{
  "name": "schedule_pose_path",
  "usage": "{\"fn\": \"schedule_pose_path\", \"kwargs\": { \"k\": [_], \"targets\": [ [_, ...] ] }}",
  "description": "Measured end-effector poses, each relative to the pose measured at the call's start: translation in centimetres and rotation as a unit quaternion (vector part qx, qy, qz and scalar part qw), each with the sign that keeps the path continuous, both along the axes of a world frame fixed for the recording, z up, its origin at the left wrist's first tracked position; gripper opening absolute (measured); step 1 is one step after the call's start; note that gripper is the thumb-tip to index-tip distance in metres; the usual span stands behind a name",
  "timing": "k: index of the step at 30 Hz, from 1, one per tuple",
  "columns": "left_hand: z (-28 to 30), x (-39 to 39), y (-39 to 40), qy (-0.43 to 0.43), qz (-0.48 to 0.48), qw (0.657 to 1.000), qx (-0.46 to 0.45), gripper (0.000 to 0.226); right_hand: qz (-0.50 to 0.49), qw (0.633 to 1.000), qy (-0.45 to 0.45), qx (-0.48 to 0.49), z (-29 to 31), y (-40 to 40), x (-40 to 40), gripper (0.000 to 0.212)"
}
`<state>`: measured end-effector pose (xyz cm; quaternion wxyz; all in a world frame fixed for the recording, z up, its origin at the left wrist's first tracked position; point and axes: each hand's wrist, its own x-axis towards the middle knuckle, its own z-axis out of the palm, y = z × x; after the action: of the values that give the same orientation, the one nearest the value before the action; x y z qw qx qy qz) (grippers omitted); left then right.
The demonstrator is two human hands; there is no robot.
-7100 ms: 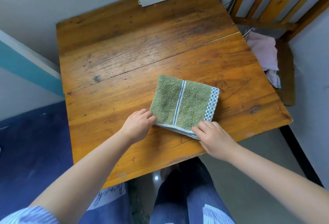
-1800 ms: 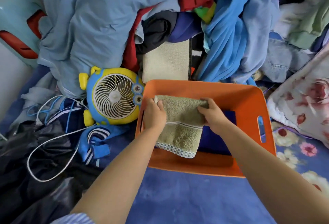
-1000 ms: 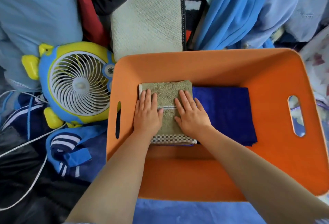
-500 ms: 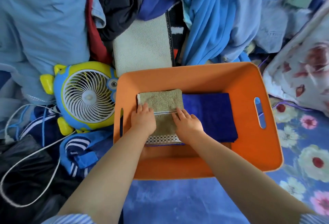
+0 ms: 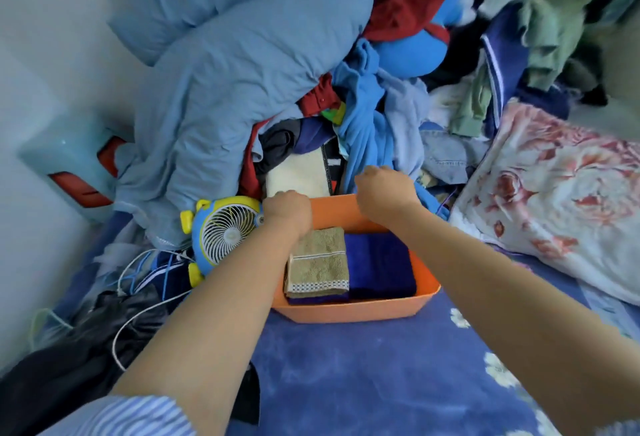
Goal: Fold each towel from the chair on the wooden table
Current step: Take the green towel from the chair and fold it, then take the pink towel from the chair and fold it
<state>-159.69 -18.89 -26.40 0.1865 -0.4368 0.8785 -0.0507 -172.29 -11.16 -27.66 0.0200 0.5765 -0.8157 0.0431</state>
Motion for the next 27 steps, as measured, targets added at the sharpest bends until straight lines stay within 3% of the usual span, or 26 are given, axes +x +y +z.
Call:
{"fn": "schedule_pose_path", "kwargs": {
  "k": [7,16,21,27],
  "targets": [
    [7.0,1.8,10.5,0.042,-0.043,0.997,-0.040,0.036,-0.021,0.997,0.033,-0.070,7.9,11.0,1.3,0.023],
    [10.7,0.6,24.6,0.088,-0.210,0.972,-0.064,0.037,-0.187,0.978,0.049,-0.076,12.5,30.1,3.9,0.032],
    [9.9,-0.1,36.7,0.085,-0.370,0.924,-0.042,0.039,-0.343,0.934,0.040,-0.088,11.3,45.5,8.7,0.031],
    [10.2,0.4,55.1,0.102,-0.544,0.833,-0.011,0.036,-0.524,0.847,0.052,-0.074,11.0,64.0,15.7,0.029]
  ]
}}
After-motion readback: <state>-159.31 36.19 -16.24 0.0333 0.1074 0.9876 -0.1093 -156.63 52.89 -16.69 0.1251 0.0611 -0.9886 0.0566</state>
